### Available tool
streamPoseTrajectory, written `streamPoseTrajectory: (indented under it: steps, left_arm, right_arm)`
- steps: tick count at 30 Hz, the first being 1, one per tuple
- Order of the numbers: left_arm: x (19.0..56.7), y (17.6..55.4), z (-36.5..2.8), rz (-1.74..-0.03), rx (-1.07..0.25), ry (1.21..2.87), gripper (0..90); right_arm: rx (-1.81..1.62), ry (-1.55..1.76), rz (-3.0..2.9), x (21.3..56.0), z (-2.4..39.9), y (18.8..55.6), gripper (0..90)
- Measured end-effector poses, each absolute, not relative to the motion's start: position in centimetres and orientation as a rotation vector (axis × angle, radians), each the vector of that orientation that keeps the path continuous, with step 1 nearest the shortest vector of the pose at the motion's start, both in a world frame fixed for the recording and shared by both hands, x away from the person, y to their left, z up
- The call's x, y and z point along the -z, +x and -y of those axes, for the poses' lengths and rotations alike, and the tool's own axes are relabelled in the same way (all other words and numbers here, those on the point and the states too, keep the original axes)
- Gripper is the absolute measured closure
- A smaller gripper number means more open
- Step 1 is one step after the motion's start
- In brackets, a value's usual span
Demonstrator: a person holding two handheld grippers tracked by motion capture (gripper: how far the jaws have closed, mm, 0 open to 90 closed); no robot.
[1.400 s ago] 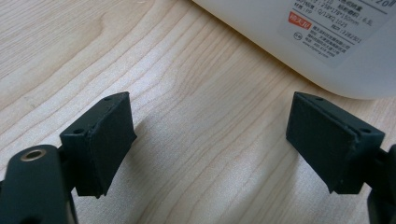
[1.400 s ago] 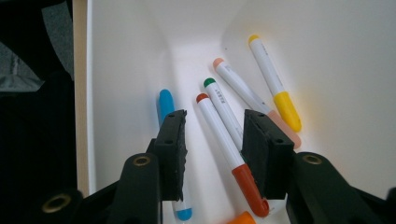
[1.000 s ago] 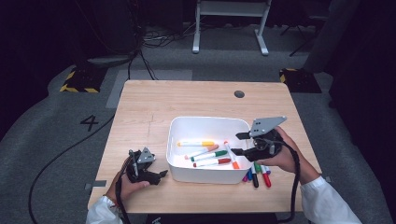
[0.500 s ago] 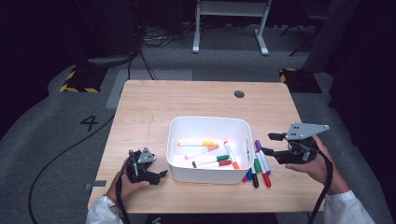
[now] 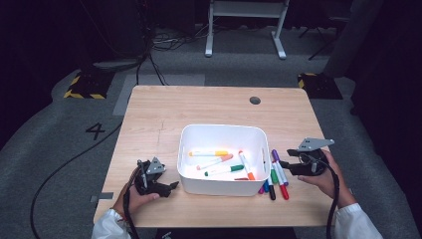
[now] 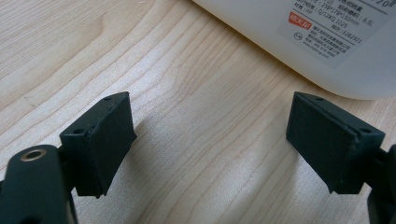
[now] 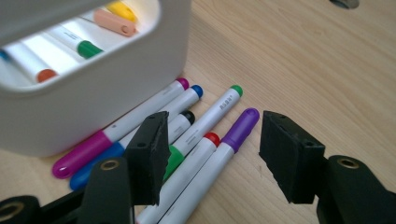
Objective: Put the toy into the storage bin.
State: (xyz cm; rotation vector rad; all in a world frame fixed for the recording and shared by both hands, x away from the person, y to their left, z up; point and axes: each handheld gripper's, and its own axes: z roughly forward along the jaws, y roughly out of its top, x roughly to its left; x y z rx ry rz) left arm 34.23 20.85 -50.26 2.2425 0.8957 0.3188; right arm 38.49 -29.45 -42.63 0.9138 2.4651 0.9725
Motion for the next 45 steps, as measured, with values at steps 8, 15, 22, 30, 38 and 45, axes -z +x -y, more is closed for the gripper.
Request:
streamPoseTrajectory:
  steps: [8, 15, 22, 30, 38, 45]
  left_arm:
    - [50.2, 34.2, -20.9, -0.897, -0.322, 2.243, 15.4]
    - [50.3, 34.2, -20.9, -0.895, -0.319, 2.243, 15.4]
    - [50.2, 34.2, -20.9, -0.897, -0.322, 2.243, 15.4]
    - [50.2, 34.2, -20.9, -0.896, -0.321, 2.243, 15.4]
    - [50.2, 34.2, -20.9, -0.896, -0.321, 2.243, 15.4]
    - [50.3, 34.2, -20.9, -0.896, -0.318, 2.243, 15.4]
  right_arm:
    - [-0.98, 1.026, -2.447, 45.4, 29.5, 41.0, 43.8]
    - [-0.959, 1.062, -2.44, 46.3, 29.1, 41.9, 42.6]
    - [-0.93, 1.107, -2.426, 47.1, 29.1, 42.5, 44.2]
    - [-0.873, 1.145, -2.428, 48.2, 29.5, 43.0, 51.9]
    - [-0.857, 1.173, -2.417, 48.4, 30.0, 43.1, 67.4]
    - [-0.885, 1.172, -2.409, 48.5, 30.8, 43.1, 74.5]
